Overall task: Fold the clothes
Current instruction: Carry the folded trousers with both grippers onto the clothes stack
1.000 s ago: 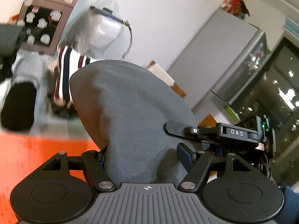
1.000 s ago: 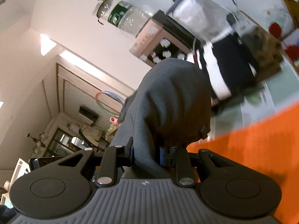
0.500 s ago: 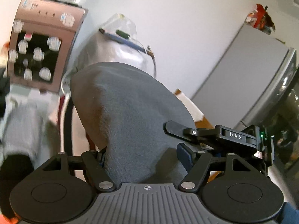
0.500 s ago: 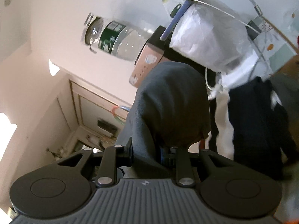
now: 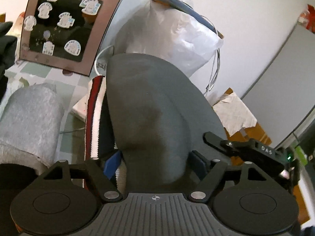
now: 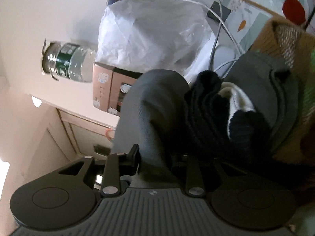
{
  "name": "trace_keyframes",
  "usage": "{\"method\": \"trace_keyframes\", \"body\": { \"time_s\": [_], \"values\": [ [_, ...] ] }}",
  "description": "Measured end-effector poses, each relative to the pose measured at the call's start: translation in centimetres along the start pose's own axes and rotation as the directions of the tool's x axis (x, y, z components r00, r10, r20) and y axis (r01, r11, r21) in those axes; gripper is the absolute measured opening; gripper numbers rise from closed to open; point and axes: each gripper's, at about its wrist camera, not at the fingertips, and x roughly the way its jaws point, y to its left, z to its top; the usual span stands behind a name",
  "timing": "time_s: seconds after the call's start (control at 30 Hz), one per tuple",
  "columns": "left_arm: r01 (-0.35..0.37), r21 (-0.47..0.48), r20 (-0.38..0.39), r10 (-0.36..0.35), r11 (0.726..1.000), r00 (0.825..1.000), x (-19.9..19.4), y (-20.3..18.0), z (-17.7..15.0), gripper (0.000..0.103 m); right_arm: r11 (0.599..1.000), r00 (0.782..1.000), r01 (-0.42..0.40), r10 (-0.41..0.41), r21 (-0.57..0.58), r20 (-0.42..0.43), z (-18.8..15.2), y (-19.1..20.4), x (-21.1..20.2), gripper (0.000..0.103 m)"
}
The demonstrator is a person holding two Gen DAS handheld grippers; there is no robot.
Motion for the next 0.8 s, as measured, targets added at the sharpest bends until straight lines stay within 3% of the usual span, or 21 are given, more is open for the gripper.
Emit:
{"method": "trace_keyframes", "body": {
  "time_s": [0.13, 0.3, 0.37, 0.53, 0.6, 0.73, 0.8],
  "values": [
    [-0.016, -0.002, 0.023, 0.016, 1.0, 1.0, -1.8, -0.6, 0.2, 0.08, 0.985, 0.994, 0.107, -0.105, -0.137, 0.017, 0.0, 2.2, -1.3, 0.057],
    [-0.05, 0.042, 0.087, 0.046, 0.998, 0.995, -6.0, -1.3, 1.3, 0.077, 0.925, 0.974, 0.226, -0.222, -0.306, 0.05, -0.5, 5.3, -2.8, 0.06],
    [-0.084, 0.068, 0.079, 0.079, 0.994, 0.994, -6.5, -1.7, 2.0, 0.067, 0.89, 0.965, 0.259, -0.256, -0.375, 0.059, -1.3, 7.0, -3.4, 0.06],
    [-0.122, 0.128, 0.057, 0.116, 0.984, 0.992, -5.8, -2.8, 4.0, 0.027, 0.776, 0.938, 0.328, -0.333, -0.539, 0.09, -3.4, 11.3, -4.7, 0.06],
    [-0.127, 0.15, 0.042, 0.122, 0.98, 0.992, -4.7, -3.2, 4.9, 0.018, 0.723, 0.935, 0.318, -0.345, -0.613, 0.078, -5.0, 12.9, -3.9, 0.06],
    [-0.126, 0.19, -0.009, 0.13, 0.974, 0.992, -1.7, -3.8, 5.8, 0.016, 0.633, 0.927, 0.293, -0.371, -0.716, 0.052, -8.2, 15.2, -1.6, 0.06],
    [-0.133, 0.2, -0.037, 0.143, 0.971, 0.989, -0.2, -3.4, 6.0, 0.016, 0.592, 0.913, 0.301, -0.406, -0.747, 0.045, -9.7, 15.5, -0.3, 0.06]
  ]
}}
